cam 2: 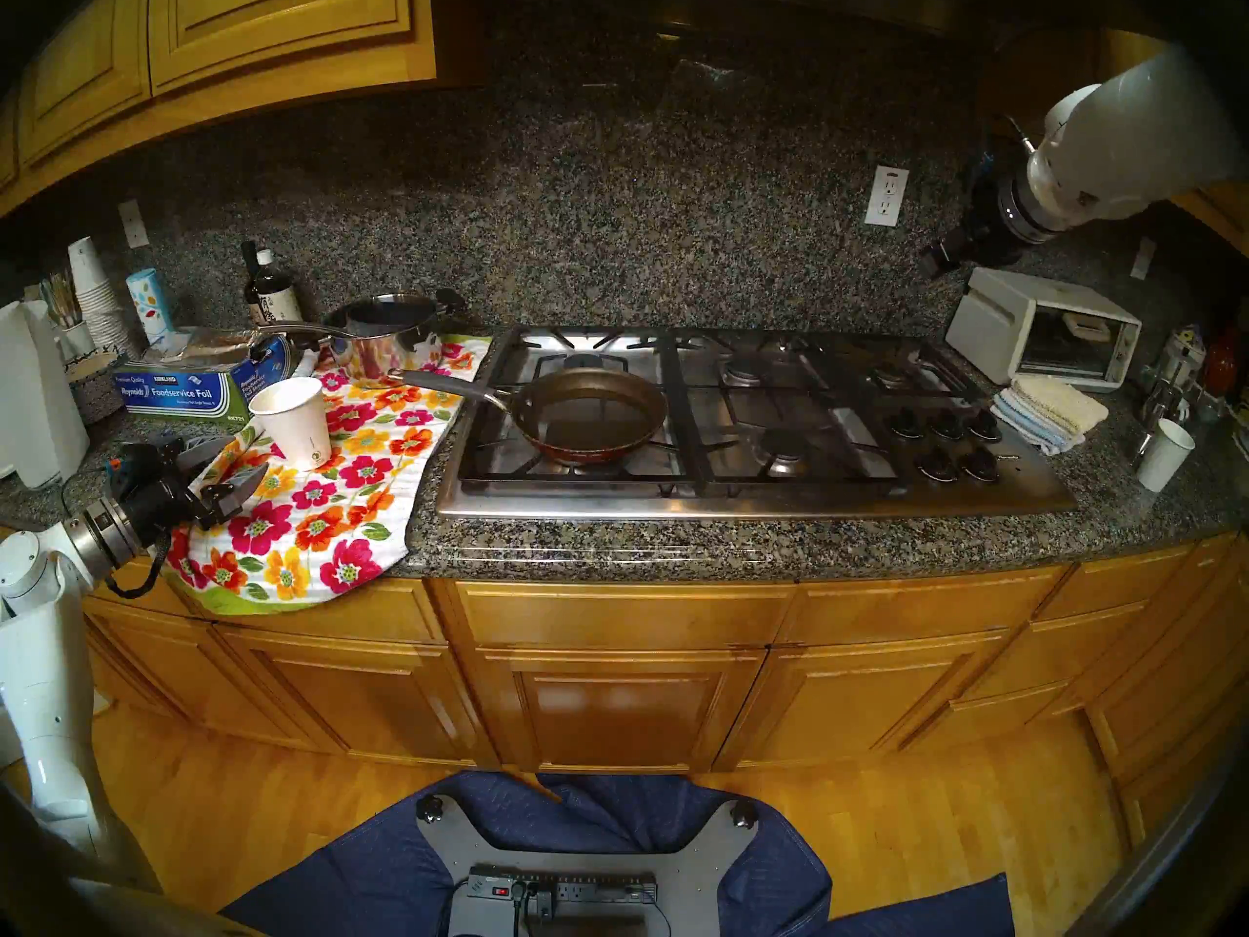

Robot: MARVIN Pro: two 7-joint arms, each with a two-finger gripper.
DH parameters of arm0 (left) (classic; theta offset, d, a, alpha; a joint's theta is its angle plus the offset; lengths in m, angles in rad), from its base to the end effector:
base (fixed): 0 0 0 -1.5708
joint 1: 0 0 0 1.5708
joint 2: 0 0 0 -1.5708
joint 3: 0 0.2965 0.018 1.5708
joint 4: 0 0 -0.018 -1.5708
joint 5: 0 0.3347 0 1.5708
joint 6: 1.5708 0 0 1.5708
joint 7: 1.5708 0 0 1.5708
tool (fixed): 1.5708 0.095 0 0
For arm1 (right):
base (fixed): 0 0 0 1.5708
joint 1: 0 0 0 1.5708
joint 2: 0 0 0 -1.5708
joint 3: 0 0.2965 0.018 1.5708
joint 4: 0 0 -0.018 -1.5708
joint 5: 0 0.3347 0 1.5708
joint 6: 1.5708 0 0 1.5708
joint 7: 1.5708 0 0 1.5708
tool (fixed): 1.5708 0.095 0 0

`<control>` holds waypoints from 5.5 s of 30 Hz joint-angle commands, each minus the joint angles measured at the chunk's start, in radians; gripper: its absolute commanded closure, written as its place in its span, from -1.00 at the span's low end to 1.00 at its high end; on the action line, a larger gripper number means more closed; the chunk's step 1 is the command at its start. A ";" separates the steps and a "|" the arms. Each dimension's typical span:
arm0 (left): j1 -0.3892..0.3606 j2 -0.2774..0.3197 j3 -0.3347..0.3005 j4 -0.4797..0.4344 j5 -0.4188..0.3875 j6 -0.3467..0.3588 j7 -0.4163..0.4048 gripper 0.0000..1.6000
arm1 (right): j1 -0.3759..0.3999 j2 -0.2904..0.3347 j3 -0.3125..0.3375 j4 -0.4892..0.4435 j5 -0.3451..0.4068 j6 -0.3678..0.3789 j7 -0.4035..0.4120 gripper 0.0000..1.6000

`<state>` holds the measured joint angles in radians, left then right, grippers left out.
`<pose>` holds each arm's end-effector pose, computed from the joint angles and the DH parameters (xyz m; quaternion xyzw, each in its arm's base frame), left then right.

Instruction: Pick up the water cup, pour water into the pot, turn on the stove

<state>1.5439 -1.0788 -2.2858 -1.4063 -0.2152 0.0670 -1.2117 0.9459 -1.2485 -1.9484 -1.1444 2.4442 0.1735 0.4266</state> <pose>0.3509 0.3310 -0.2193 0.7007 -0.2267 0.6682 0.1054 0.5409 -0.2681 0.0885 0.8848 0.1375 0.4179 0.1535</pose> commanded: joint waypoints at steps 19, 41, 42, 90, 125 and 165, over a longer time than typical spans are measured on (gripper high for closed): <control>-0.024 0.011 -0.011 -0.024 -0.013 0.001 0.002 -1.00 | 0.066 -0.037 -0.041 -0.049 -0.019 -0.059 -0.037 -1.00; -0.024 0.010 -0.012 -0.025 -0.014 0.002 0.002 -1.00 | 0.067 -0.016 -0.062 -0.104 -0.035 -0.115 -0.023 -1.00; -0.024 0.010 -0.012 -0.025 -0.014 0.002 0.002 -1.00 | 0.070 -0.014 -0.066 -0.117 -0.037 -0.121 -0.023 -1.00; -0.024 0.010 -0.012 -0.025 -0.014 0.002 0.002 -1.00 | 0.090 0.027 -0.114 -0.500 0.020 -0.377 -0.198 -1.00; -0.024 0.010 -0.012 -0.025 -0.013 0.002 0.002 -1.00 | -0.067 0.100 -0.057 -0.438 0.058 -0.442 -0.229 -1.00; -0.024 0.010 -0.012 -0.025 -0.013 0.002 0.002 -1.00 | -0.181 0.177 -0.013 -0.312 0.119 -0.364 -0.153 0.40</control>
<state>1.5438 -1.0802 -2.2872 -1.4079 -0.2152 0.0669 -1.2112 0.7585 -1.0690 -1.9655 -1.4904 2.5622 -0.1859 0.2732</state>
